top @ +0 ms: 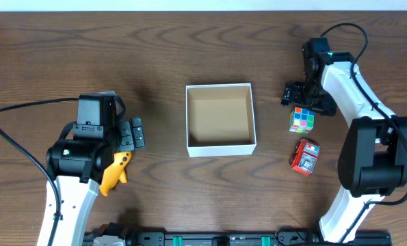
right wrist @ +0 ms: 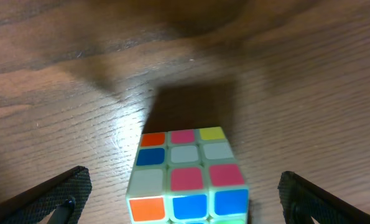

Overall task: Pack container
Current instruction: 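Lower the right gripper and grasp the Rubik's cube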

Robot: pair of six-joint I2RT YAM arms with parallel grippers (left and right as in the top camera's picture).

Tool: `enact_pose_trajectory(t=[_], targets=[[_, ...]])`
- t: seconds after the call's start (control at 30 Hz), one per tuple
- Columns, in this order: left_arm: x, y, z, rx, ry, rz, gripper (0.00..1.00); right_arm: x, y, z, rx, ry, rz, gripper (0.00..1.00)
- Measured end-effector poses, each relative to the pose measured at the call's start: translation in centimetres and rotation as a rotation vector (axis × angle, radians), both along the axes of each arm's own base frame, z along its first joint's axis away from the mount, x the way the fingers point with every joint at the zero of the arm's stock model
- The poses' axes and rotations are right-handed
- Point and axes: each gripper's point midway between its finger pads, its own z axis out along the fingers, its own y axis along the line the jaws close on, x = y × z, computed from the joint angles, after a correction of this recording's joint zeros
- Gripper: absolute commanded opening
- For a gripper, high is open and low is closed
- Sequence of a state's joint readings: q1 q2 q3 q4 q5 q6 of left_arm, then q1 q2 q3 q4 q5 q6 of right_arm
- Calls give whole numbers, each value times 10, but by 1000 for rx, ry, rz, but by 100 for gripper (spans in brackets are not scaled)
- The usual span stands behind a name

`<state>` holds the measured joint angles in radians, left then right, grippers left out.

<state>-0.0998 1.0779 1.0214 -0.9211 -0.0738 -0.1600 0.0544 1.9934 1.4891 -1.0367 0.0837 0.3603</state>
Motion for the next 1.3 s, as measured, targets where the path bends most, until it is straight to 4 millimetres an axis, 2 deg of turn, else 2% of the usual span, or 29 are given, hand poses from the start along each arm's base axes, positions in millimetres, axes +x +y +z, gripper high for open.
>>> enact_pose_trajectory(t=[0.2,0.37,0.5,0.53,0.63,0.83,0.97,1.1,1.2,1.3], targets=[[0,0,0,0,0,0,98,-4,7,-6,40,14,0,99],[0,0,0,0,0,0,98,-21,10,-22,63,59,-22,99],[0,0,0,0,1,0,98,-30,12,-32,72,82,-28,94],[0,0,0,0,0,0,98,-30,12,-33,72,82,-29,91],[0,0,0,0,0,0,98,-28,13,-33,78,74,-32,73],[0,0,0,0,0,0,98,-26,13,-33,81,66,-41,58],[0,0,0,0,0,0,98,-25,13,-33,83,63,-40,55],[0,0,0,0,1,0,98,-22,13,-33,83,50,-24,41],[0,0,0,0,1,0,98,-20,14,-33,83,45,12,27],[0,0,0,0,1,0,98,-18,14,-28,82,45,47,3]])
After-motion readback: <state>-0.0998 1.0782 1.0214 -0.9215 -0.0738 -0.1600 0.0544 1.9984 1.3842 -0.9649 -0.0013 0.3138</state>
